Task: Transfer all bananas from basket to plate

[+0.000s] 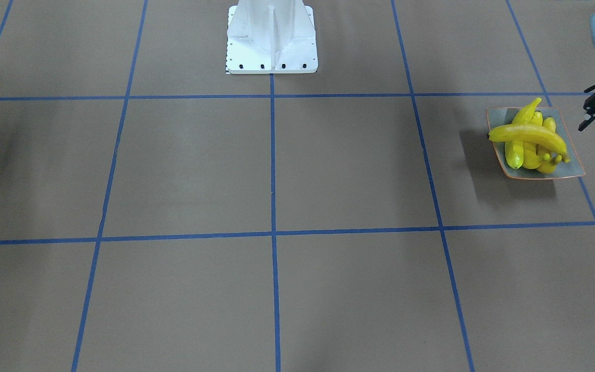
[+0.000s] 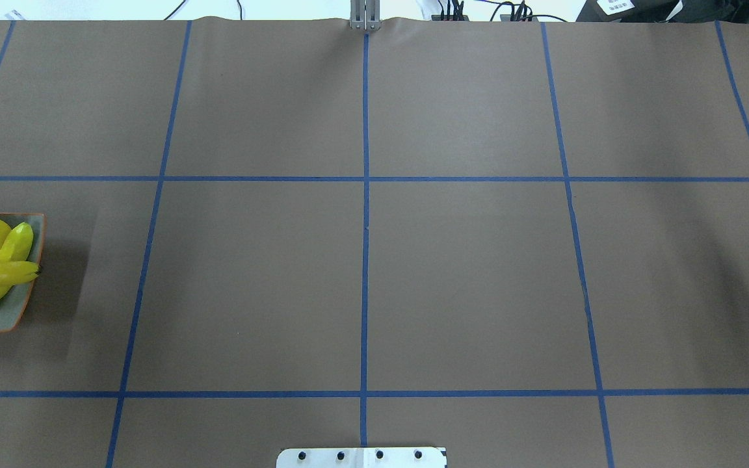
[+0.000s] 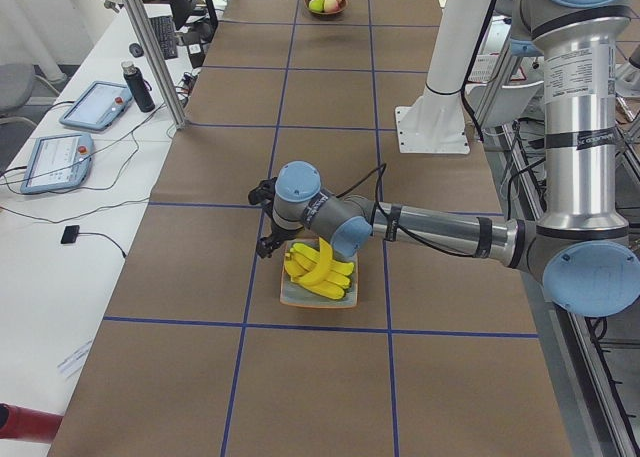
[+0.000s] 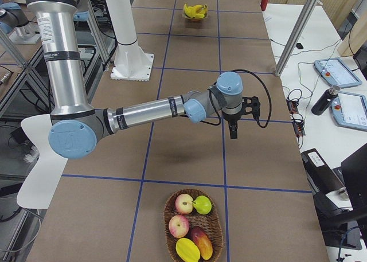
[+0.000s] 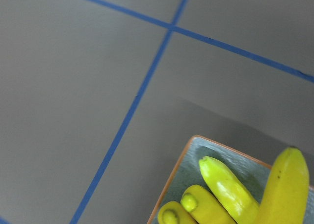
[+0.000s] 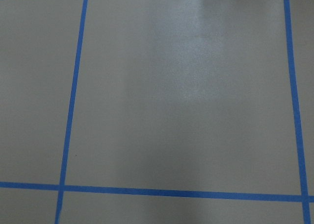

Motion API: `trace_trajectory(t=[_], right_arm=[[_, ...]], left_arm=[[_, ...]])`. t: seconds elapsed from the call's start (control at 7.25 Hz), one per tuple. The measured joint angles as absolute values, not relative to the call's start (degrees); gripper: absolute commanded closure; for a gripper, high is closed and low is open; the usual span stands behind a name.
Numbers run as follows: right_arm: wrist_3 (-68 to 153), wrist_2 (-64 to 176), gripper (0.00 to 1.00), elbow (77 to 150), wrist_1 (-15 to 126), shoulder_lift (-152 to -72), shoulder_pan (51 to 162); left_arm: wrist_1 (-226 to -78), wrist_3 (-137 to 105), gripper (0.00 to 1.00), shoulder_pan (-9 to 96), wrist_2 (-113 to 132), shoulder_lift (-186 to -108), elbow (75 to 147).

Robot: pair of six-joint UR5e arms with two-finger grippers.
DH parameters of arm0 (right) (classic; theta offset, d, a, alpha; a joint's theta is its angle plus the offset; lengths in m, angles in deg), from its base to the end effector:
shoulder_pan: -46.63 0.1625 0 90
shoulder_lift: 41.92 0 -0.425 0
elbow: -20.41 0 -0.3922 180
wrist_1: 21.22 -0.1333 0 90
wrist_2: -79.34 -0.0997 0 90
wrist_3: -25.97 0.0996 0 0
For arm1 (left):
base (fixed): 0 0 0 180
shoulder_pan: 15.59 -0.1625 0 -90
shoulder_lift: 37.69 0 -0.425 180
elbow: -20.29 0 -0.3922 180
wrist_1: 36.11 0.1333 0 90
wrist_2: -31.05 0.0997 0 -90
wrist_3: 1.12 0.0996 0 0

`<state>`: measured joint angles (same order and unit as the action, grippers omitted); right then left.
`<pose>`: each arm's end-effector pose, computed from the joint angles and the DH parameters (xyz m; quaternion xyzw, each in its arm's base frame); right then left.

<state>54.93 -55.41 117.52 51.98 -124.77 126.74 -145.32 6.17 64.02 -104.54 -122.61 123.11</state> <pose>-0.0331 -0.5575 0.4967 0.1115 -0.4282 0.0471 0.8955 0.0239 -0.4749 0.5500 0.2046 0.3824 0.2270 0.8720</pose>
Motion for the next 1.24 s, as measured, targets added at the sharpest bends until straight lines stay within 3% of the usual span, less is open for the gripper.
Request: trace_trajectory(t=[0.28, 0.83, 1.24], right_arm=[[54.0, -55.9, 0.00, 117.6, 52.4, -125.5, 127.1], [45.9, -57.1, 0.00, 117.5, 60.2, -128.0, 128.4], [37.2, -53.3, 0.00, 118.4, 65.5, -134.2, 130.4]], left_arm=[[-133.7, 4.9, 0.00, 68.5, -103.1, -124.3, 122.6], [-123.6, 4.5, 0.00, 73.2, -100.6, -124.7, 118.2], [-122.2, 4.4, 0.00, 74.4, -100.7, -124.1, 118.3]])
